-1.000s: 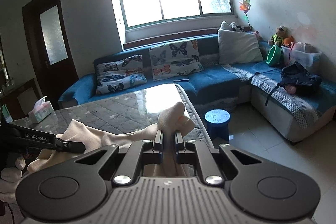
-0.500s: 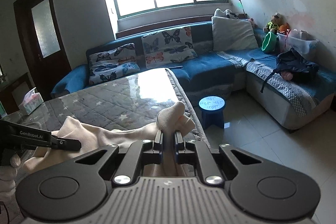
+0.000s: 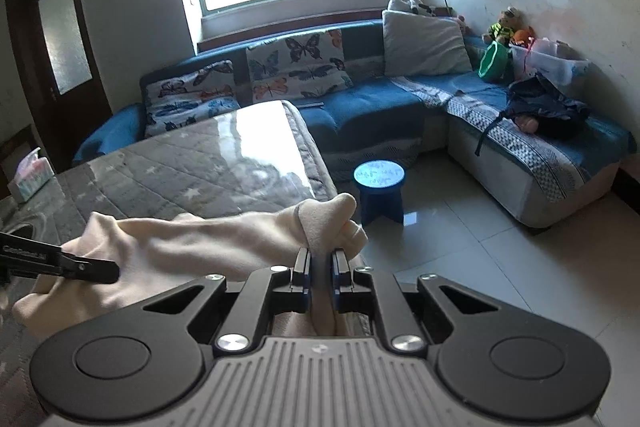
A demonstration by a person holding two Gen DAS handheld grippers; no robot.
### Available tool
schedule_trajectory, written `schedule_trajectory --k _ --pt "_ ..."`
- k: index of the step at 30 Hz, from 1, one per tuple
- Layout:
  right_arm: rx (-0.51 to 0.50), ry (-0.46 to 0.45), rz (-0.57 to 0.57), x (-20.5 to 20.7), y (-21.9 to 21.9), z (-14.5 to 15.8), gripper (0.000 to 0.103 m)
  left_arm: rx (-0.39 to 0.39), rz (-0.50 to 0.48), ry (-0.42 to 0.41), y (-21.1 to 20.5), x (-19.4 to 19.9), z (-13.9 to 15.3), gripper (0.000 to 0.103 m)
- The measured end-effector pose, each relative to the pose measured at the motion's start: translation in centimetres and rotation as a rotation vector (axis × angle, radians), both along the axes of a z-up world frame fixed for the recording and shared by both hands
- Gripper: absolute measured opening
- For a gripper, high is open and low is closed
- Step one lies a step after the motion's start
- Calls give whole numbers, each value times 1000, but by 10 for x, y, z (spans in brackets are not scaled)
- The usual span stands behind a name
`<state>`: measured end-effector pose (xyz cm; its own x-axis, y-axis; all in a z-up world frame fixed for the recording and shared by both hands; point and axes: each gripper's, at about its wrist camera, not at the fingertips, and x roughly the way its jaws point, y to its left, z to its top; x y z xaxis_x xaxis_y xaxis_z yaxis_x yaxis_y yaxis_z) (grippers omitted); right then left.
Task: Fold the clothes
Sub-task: 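Lift the cream shirt with both grippers and carry it across the table, then lower the cream shirt onto the table with both grippers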
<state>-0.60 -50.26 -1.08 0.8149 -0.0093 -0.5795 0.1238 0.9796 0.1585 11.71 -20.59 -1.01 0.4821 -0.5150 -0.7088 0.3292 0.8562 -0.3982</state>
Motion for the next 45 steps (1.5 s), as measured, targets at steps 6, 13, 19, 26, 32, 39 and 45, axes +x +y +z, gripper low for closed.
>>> schedule_trajectory --k 6,13,19,26,32,39,45 --pt "-3 24 4 -1 -1 -7 9 -2 -27 14 5 -6 -3 17" --pt "-17 34 9 -13 0 -5 16 -2 -53 24 12 -12 -5 23" --pt "-43 -22 16 -15 4 13 17 -6 -36 -10 22 -14 6 38" --pt "-42 -23 80 10 23 11 17 11 -12 -20 31 -13 8 38" --pt "-47 17 95 32 34 -9 17 31 34 -35 47 -7 8 38" --pt "-72 11 113 35 38 -11 18 -1 15 -98 36 -5 22 35" --pt "-69 7 140 43 45 -12 18 -30 -29 -144 19 -3 30 33"
